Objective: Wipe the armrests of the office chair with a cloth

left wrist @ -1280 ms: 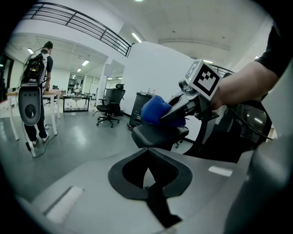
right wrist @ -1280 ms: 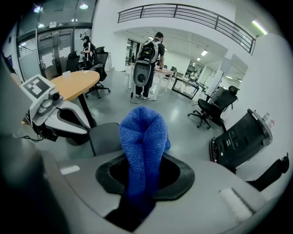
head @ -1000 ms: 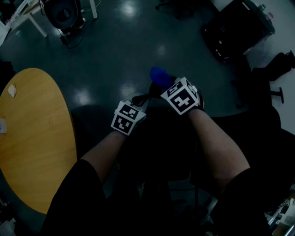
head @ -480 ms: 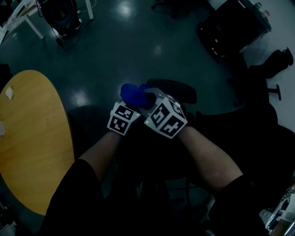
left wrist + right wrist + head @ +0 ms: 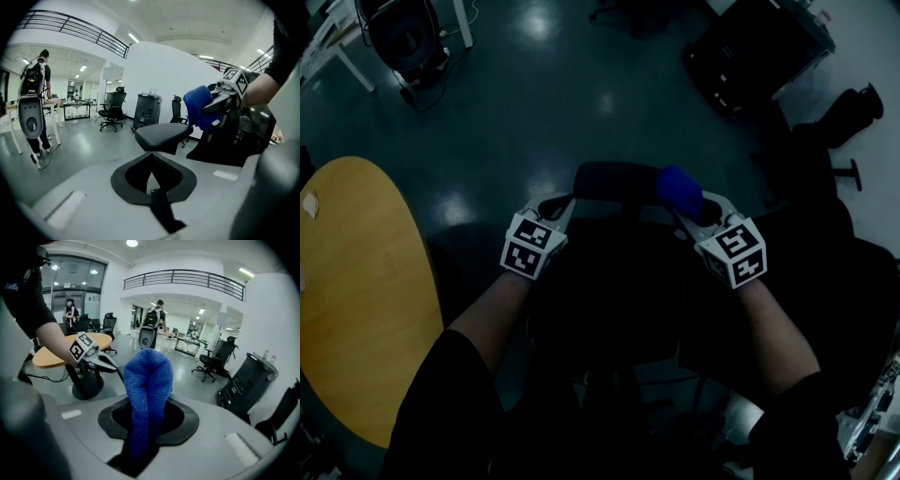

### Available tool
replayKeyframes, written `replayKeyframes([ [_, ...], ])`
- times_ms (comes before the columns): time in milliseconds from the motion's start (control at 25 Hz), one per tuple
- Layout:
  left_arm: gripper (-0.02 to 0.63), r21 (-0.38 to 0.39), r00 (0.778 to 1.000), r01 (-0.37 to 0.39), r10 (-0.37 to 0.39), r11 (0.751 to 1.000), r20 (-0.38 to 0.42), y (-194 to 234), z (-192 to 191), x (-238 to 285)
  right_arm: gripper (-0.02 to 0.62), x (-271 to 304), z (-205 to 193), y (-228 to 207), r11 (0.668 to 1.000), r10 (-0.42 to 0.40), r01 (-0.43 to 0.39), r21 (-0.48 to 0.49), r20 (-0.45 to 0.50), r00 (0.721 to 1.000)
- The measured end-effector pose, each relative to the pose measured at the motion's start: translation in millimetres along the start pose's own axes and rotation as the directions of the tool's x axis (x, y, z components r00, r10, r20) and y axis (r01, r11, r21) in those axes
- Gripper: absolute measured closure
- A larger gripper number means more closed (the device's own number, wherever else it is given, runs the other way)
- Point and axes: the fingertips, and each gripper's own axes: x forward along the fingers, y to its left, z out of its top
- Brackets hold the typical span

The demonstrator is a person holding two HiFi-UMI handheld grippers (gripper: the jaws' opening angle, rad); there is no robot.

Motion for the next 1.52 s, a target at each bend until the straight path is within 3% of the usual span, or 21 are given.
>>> replayKeyframes([
  [120,0.591,0.003,1.0,-0.007,0.007,1.0,-0.003,4,6,-2,0.486,-17,-34,-44,0.994,-0.095,0.099,0.05,-0.073,0.993],
  [240,0.591,0.01,1.0,-0.008,0.008,1.0,-0.006,7,12,-2,0.486,-16,-63,-64,0.982,-0.14,0.157,0.108,-0.153,0.978],
  [480,0.591,0.014,1.0,-0.003,0.004,1.0,-0.001,8,8,2,0.486,24,-75,-46,0.97,-0.124,0.165,0.177,-0.223,0.967],
  [680,0.591,-0.005,1.0,0.002,-0.002,1.0,0.008,7,2,1,0.488,37,-65,-33,0.941,-0.166,0.232,0.247,-0.262,0.951],
  [1000,0.591,-0.01,1.0,-0.01,0.011,1.0,0.004,6,0,6,0.488,81,-1,48,0.976,-0.076,0.113,0.188,-0.193,0.978],
  [1200,0.591,-0.016,1.0,0.001,0.0,1.0,0.029,11,-5,-1,0.486,111,33,90,0.972,-0.027,0.064,0.227,-0.163,0.986],
  [1360,0.592,-0.027,0.999,-0.003,0.004,1.0,0.041,10,0,0,0.486,125,58,118,0.98,0.031,-0.002,0.197,-0.147,0.989],
  [1520,0.591,-0.037,1.0,-0.009,0.009,0.999,0.002,10,-9,-1,0.486,131,73,147,0.982,0.085,-0.062,0.176,-0.13,0.988],
])
